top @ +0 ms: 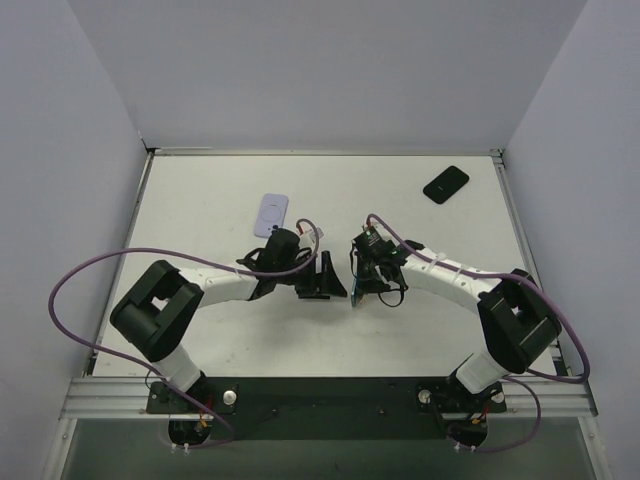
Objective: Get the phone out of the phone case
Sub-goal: Remove the phone case from the phone.
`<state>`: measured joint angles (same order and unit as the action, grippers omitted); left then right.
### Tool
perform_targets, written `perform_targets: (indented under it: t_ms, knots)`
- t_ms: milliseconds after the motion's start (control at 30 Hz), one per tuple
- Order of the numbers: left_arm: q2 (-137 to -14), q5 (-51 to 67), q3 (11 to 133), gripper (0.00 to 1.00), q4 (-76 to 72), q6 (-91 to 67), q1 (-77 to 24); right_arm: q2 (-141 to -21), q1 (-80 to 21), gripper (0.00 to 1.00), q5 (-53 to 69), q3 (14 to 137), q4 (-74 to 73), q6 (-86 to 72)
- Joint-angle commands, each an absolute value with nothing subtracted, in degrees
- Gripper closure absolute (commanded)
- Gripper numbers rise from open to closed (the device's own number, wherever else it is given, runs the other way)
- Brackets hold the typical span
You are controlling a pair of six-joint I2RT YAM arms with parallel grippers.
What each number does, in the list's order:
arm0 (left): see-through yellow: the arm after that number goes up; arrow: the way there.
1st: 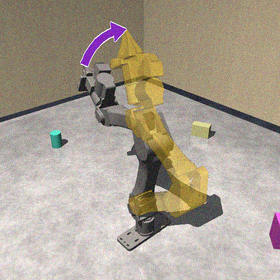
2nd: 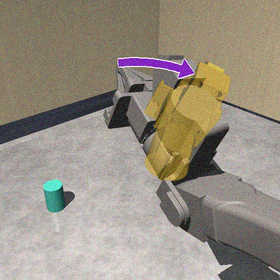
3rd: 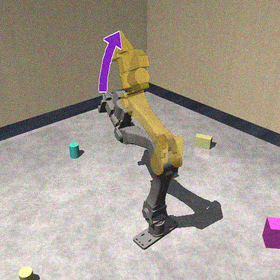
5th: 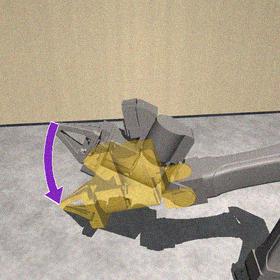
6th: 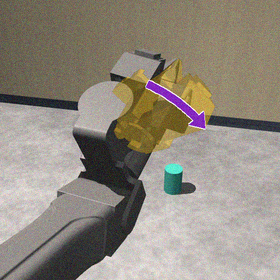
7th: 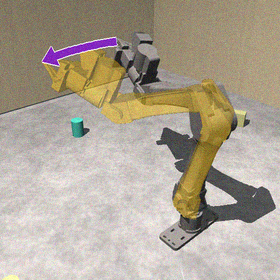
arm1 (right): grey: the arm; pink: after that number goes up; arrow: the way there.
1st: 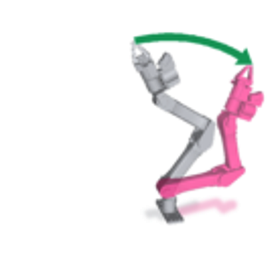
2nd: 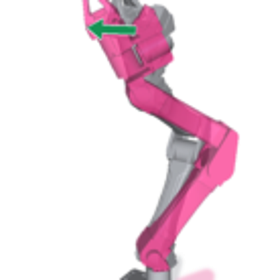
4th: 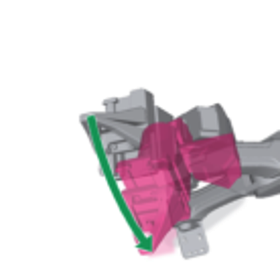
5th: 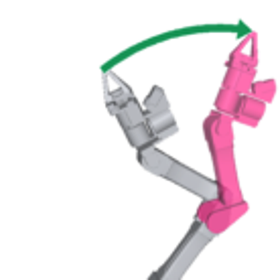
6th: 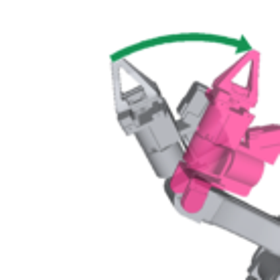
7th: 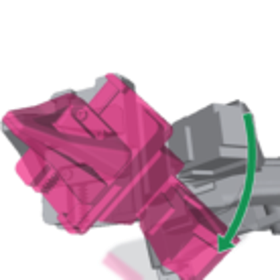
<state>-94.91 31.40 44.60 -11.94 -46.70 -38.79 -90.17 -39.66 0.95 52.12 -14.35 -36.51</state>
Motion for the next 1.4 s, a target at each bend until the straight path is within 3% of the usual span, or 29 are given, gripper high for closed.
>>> perform_targets:
  t_ms: [0,500,1033,1133,1167,1367]
  knots:
    - [-94.1,27.9,48.6,0.21,-7.8,-42.1,-40.8,-96.6,-40.3,1.00,9.1,49.8,-4.9,-39.5]
    - [-97.4,17.7,52.7,0.28,-7.3,-40.9,-46.5,-96.2,-40.3,1.00,10.0,50.1,-4.9,-39.7]
    - [-101.0,10.1,59.4,0.49,2.2,-36.4,-47.6,-95.6,-40.2,1.00,10.7,50.2,-4.9,-40.0]
    - [-100.6,8.4,60.3,0.57,3.9,-35.4,-47.7,-95.5,-40.0,1.00,10.9,50.1,-4.9,-40.1]
    - [-100.5,8.0,60.6,0.67,4.2,-35.2,-47.8,-95.6,-39.8,1.00,11.0,50.0,-4.9,-40.1]
    - [-99.5,7.8,62.2,0.97,6.1,-34.7,-47.8,-94.1,-38.1,1.00,11.3,49.9,-6.1,-40.6]
